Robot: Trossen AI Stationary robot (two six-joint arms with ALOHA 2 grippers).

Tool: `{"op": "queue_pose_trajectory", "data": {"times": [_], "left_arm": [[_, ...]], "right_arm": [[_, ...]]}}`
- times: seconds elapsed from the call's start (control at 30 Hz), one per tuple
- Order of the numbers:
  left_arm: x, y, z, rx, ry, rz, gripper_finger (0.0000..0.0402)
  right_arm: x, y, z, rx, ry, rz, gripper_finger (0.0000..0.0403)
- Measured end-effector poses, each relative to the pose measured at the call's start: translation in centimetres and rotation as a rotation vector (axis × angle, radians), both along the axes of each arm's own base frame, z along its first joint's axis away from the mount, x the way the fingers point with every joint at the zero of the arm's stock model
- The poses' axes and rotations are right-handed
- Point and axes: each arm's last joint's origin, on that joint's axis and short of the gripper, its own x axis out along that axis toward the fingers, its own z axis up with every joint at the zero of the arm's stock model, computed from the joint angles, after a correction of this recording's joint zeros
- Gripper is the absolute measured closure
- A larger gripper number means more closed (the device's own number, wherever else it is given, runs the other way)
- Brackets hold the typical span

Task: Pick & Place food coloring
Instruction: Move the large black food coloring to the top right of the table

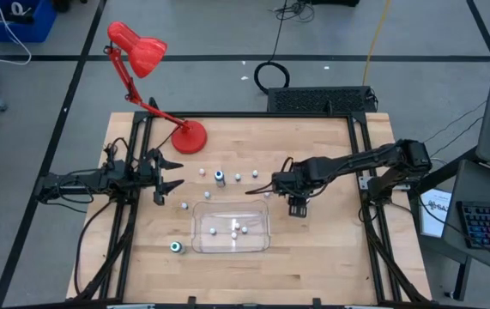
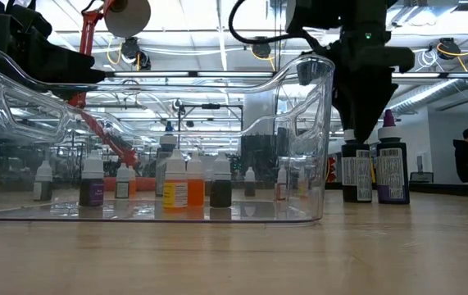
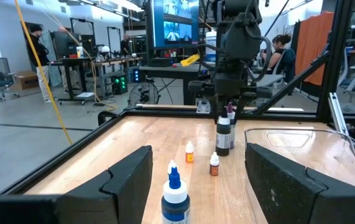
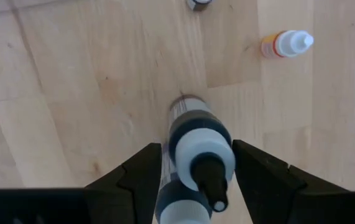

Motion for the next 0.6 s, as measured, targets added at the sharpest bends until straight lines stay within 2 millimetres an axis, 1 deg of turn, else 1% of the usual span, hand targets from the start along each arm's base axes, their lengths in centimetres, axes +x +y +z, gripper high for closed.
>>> {"op": "queue_pose_trajectory", "data": {"times": [0.37,0.43,0.53,0.6], "left_arm": [[0.0,0.0,0.01,0.0,0.0,0.0,0.0144],[0.0,0.0,0.01,0.0,0.0,0.0,0.0144],[0.0,0.0,0.0,0.0,0.0,0.0,0.0144],[0.0,0.0,0.0,0.0,0.0,0.0,0.0144]], "right_arm": [[-0.09,-0.19,-0.12,0.001,0.008,-0.006,0.0239],[-0.12,-0.2,-0.11,0.001,0.011,-0.004,0.0253],[-0.15,-0.19,-0.07,-0.003,0.012,0.029,0.0293],[-0.14,-0.2,-0.06,-0.006,0.013,0.058,0.0298]]}}
